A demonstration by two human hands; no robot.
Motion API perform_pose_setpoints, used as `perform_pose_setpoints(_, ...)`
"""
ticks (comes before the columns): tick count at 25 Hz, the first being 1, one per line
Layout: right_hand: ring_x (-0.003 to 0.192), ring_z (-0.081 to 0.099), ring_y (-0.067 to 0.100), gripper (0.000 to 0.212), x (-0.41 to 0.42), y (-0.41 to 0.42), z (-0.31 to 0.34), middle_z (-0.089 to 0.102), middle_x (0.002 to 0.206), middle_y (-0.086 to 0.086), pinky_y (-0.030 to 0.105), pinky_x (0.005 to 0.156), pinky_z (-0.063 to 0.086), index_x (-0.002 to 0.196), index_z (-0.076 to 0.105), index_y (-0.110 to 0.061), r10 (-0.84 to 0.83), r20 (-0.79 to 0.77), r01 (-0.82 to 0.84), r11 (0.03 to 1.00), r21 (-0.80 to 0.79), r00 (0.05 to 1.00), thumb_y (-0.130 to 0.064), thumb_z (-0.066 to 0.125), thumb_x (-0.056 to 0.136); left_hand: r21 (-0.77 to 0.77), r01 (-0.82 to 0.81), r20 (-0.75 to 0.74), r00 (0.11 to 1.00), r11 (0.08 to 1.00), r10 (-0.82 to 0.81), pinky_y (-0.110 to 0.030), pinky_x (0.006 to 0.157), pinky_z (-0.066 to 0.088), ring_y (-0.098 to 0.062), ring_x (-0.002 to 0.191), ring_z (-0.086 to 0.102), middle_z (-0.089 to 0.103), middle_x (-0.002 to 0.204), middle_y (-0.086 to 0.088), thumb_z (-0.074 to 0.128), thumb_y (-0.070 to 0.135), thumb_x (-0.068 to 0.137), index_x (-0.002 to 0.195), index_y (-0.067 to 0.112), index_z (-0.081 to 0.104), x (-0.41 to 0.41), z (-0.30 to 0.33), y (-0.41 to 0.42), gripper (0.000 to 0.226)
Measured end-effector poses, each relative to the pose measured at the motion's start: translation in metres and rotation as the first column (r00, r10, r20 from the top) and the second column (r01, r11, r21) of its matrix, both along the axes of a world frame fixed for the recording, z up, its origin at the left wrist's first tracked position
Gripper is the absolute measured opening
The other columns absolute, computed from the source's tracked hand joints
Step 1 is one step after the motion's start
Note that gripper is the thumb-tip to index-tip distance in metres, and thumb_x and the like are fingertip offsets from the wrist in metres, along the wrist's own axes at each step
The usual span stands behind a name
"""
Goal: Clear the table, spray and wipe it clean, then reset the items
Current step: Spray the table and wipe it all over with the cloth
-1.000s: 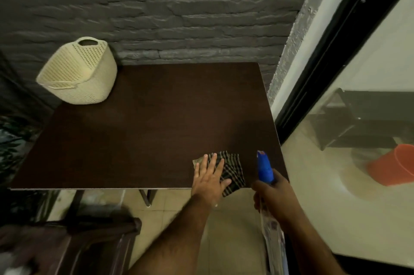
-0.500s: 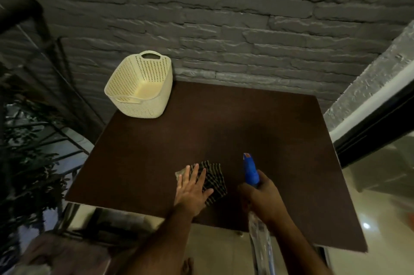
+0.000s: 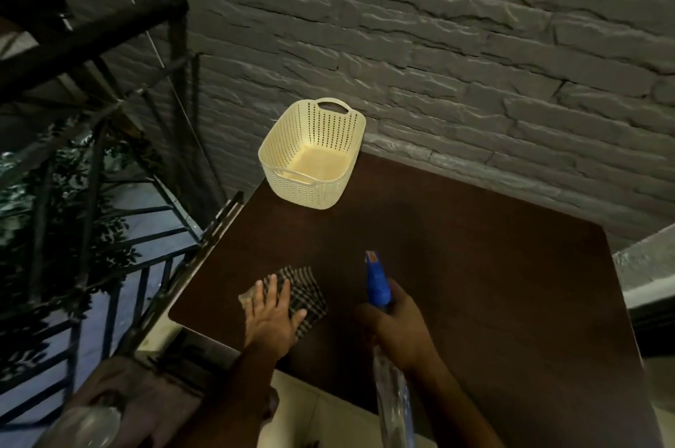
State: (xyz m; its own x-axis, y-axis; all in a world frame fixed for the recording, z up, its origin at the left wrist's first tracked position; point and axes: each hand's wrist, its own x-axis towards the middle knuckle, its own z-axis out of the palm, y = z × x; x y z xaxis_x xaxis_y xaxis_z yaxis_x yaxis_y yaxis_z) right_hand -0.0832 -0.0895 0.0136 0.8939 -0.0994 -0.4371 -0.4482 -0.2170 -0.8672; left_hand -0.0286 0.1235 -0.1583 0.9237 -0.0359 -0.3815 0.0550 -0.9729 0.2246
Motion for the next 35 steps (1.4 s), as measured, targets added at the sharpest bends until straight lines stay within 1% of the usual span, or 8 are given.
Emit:
perform_pose_setpoints(5,0.073,0.067,0.031,0.03,0.005,-0.007,0.003,0.069,0.085,0.014,0.053,0.073,0.058,0.094,0.058,-0.027,0.06,0.032,-0.059,0.998,-0.02,0.998,-0.031,0.068,0.066,-0.01,-0.082,-0.057,0.995,0.997,0.081,-0.051,0.118,-0.002,-0.033,0.147,-0.016,-0.014,0.161,-0.007,0.027,0.063,0.095,0.154,0.023,-0.003,-0.019,0.005,-0.029,0.078)
perform_pose_setpoints(12,0.063,0.064,0.022,0.025,-0.019,-0.071,0.012,0.067,0.077,0.008,0.045,0.066,0.057,0.092,0.059,-0.028,0.049,0.037,-0.048,0.998,-0.046,0.998,-0.019,0.069,0.072,-0.009,-0.097,-0.065,0.993,0.995,0.096,-0.051,0.118,-0.003,-0.033,0.146,-0.018,-0.017,0.161,-0.007,0.028,0.065,0.093,0.154,0.023,-0.006,-0.068,0.009,-0.087,0.081)
perform_pose_setpoints(16,0.067,0.065,0.021,0.025,-0.031,-0.113,0.013,0.067,0.076,0.003,0.048,0.071,0.056,0.089,0.059,-0.035,0.052,0.069,-0.044,0.993,-0.114,0.996,-0.022,0.068,0.069,0.005,-0.06,-0.1,0.993,0.998,0.061,-0.05,0.117,-0.003,-0.034,0.146,-0.018,-0.016,0.161,-0.006,0.015,0.083,0.074,0.154,0.023,-0.006,-0.097,0.015,-0.132,0.102)
perform_pose_setpoints(19,0.075,0.067,0.021,0.027,-0.038,-0.134,0.016,0.068,0.082,0.002,0.045,0.075,0.056,0.093,0.06,-0.031,0.051,0.087,-0.04,0.991,-0.126,0.995,-0.024,0.068,0.068,0.022,0.003,-0.111,0.994,1.0,0.0,-0.05,0.118,-0.001,-0.035,0.146,-0.017,-0.016,0.161,-0.005,0.034,0.076,0.083,0.154,0.023,-0.004,-0.112,0.021,-0.162,0.097)
perform_pose_setpoints(22,0.069,0.064,0.02,0.022,-0.046,-0.151,0.019,0.065,0.076,0.002,0.042,0.07,0.055,0.088,0.059,-0.03,0.038,0.115,-0.028,0.996,-0.09,0.993,-0.024,0.068,0.069,0.015,0.022,-0.147,0.989,1.0,-0.02,-0.054,0.117,0.01,-0.031,0.147,-0.016,-0.018,0.161,0.001,0.047,0.063,0.088,0.154,0.028,-0.004,-0.122,0.026,-0.19,0.091)
perform_pose_setpoints(30,0.059,0.063,0.011,0.021,-0.071,-0.2,0.029,0.065,0.074,0.002,0.029,0.061,0.053,0.094,0.057,-0.028,0.014,0.098,-0.015,1.0,0.012,0.995,-0.017,0.069,0.08,-0.009,0.372,-0.272,0.892,0.928,-0.361,-0.05,0.116,0.018,-0.032,0.147,0.001,-0.004,0.162,0.007,0.055,0.036,0.094,0.152,0.032,0.017,-0.15,0.04,-0.264,0.069)
perform_pose_setpoints(33,0.063,0.064,0.016,0.022,-0.076,-0.211,0.036,0.065,0.075,0.005,0.036,0.068,0.057,0.097,0.056,-0.027,-0.004,0.134,0.003,1.0,0.007,0.991,-0.017,0.068,0.081,-0.048,0.518,-0.253,0.821,0.854,-0.512,-0.049,0.116,0.023,-0.037,0.146,0.007,0.008,0.161,0.003,0.052,0.022,0.096,0.145,0.028,0.034,-0.151,0.043,-0.273,0.053)
perform_pose_setpoints(35,0.066,0.065,0.018,0.022,-0.075,-0.215,0.042,0.066,0.077,0.008,0.04,0.072,0.058,0.098,0.056,-0.028,0.003,0.178,-0.002,1.0,-0.006,0.984,-0.019,0.068,0.082,-0.113,0.503,-0.218,0.829,0.857,-0.516,-0.044,0.118,0.021,-0.033,0.146,0.011,0.016,0.16,0.005,0.054,0.021,0.095,0.143,0.031,0.039,-0.149,0.048,-0.267,0.052)
